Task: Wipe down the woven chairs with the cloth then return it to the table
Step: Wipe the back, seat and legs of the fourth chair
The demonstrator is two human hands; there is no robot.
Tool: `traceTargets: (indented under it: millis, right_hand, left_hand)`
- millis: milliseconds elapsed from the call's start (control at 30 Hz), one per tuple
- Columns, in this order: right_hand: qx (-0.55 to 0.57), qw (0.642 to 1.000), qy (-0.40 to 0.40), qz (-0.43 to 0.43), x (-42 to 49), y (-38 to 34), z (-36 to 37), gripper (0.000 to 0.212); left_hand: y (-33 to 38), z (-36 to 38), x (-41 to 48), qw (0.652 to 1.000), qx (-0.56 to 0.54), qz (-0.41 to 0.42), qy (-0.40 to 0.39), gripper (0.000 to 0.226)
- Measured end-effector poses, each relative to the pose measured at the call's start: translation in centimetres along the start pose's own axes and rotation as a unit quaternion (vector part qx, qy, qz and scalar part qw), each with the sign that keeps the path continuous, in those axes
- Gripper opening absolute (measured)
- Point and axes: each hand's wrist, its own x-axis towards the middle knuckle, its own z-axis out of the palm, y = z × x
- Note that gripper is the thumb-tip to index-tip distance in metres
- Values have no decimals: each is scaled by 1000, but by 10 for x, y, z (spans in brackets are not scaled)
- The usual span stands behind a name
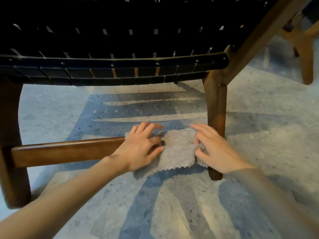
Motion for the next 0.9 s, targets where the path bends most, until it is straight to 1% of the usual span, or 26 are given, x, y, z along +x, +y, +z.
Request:
traceTargets:
  millis: [67, 100, 133, 167, 233, 267, 333, 367, 400, 433, 467, 567, 633, 733, 833, 900]
  right_hand:
    - [-19, 998, -59, 1, 2, 5, 12, 13]
    - [-20, 997, -70, -2, 4, 6, 16, 13]
    - [-12, 998, -62, -4, 6, 5, 16, 13]
    - [-5, 999, -30, -8, 10, 4, 15, 16]
    - [-27, 998, 52, -34, 21, 4, 14, 26]
    - [-49, 995, 64, -53, 27, 5, 15, 41]
    - [-124, 990, 21, -66, 38, 10, 23, 77]
    - [-179, 982, -2, -65, 42, 13, 27, 86]
    - [-236, 969, -12, -67, 44, 18, 30, 90]
    - [-281, 957, -12, -64, 45, 22, 31, 92]
    - [-305, 951, 1, -58, 45, 27, 31, 94]
    - [-319, 946, 28, -48, 45, 36, 35, 99]
    - [-314, 948, 34, -43, 45, 37, 40, 99]
    - [-309, 949, 57, -38, 45, 35, 44, 91]
    - [-298, 952, 65, -18, 47, 24, 48, 87]
    - [-298, 952, 62, -15, 50, 9, 52, 86]
  left_hand:
    - [-1, 11, 0, 997, 0, -33, -65, 45]
    - [-1, 14, 2, 995, -15, -59, -79, 46]
    - [-2, 17, 5, 993, -24, -79, -79, 47]
    - [-1, 21, 8, 994, -19, -87, -71, 51]
    - [0, 29, 19, 994, 32, -77, -71, 69]
    - [1, 33, 26, 991, 69, -73, -84, 80]
    - [4, 41, 39, 981, 139, -82, -108, 95]
    - [5, 44, 44, 977, 162, -85, -108, 96]
    - [7, 48, 49, 975, 181, -80, -104, 93]
    - [9, 52, 53, 974, 195, -68, -95, 87]
    - [11, 55, 57, 974, 202, -56, -83, 81]
    - [18, 65, 63, 976, 210, -42, -44, 70]
    - [21, 69, 62, 974, 222, -43, -32, 71]
    - [13, 68, 55, 969, 248, -9, 3, 76]
    - [-2, 65, 44, 969, 243, 38, 31, 74]
    - [-13, 61, 31, 968, 245, 41, 34, 71]
